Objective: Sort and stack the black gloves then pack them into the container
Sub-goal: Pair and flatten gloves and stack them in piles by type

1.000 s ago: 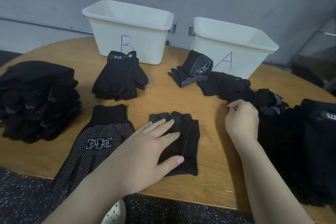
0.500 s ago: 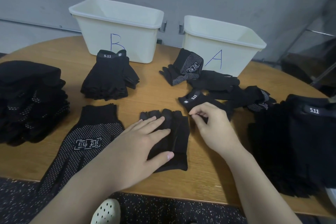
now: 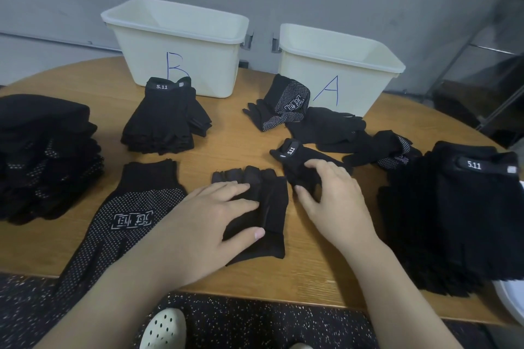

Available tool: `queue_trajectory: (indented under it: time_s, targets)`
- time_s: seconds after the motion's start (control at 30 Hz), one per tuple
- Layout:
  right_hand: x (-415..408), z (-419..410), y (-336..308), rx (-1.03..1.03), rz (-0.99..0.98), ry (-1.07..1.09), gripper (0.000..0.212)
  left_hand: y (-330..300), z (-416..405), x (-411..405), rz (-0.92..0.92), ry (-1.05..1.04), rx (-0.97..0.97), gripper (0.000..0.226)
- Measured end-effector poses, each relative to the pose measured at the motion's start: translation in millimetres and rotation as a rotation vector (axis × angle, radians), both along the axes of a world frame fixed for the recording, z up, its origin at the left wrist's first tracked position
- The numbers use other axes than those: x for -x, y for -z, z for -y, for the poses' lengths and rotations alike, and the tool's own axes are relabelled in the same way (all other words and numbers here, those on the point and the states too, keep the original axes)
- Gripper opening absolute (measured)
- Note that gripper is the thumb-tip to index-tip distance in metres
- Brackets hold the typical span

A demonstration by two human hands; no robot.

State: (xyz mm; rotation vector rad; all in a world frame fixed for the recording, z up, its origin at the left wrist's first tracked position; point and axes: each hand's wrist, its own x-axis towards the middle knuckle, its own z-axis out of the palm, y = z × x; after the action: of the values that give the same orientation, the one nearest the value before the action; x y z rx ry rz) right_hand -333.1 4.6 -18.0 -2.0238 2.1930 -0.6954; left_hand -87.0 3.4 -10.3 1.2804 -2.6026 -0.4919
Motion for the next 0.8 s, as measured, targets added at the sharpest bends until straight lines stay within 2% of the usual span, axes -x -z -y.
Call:
queue_trajectory:
  time_s: [0.1,0.2,0.3,0.4,0.5,0.6,0.67,0.8]
  targets:
    - [-4.5,7.4,-1.8,-0.002,0.033,0.070,0.054,1.6,-0.3,0.4,-0.010,-0.012,0.000,0.078]
    - [-9.2,14.2,-1.2,0.008,0.033,0.135,0.050,2.0,-1.0,1.2,-0.026,-0.021,0.005,0.082]
    - [-15.6,21.8,3.5,0.047,-0.042,0.157,0.038,2.8,-2.2,2.0,-0.012,-0.031,0.010,0.083]
    - [-16.8,30.6,3.6,0.080,0.013,0.151,0.023,2.5,-2.5,3.0,-0.015,-0.041,0.017,0.082]
    - [-8.7,35.8,0.0,0.160,0.235,0.148,0.023,2.6,-2.1,3.0,-0.010,-0.043,0.021,0.081]
    - [1.2,36.8,-9.2,0.243,0.461,0.110,0.040,2.3,-2.7,2.3,-0.029,-0.040,0.017,0.081]
    - [3.6,34.2,-18.4,0.272,0.732,0.055,0.044,1.9,-3.3,1.4,-0.050,-0.034,0.026,0.079]
    - [5.6,24.3,-33.7,0.209,1.303,-0.054,0.033,-1.1,-2.7,0.9,-0.193,-0.074,0.076,0.066]
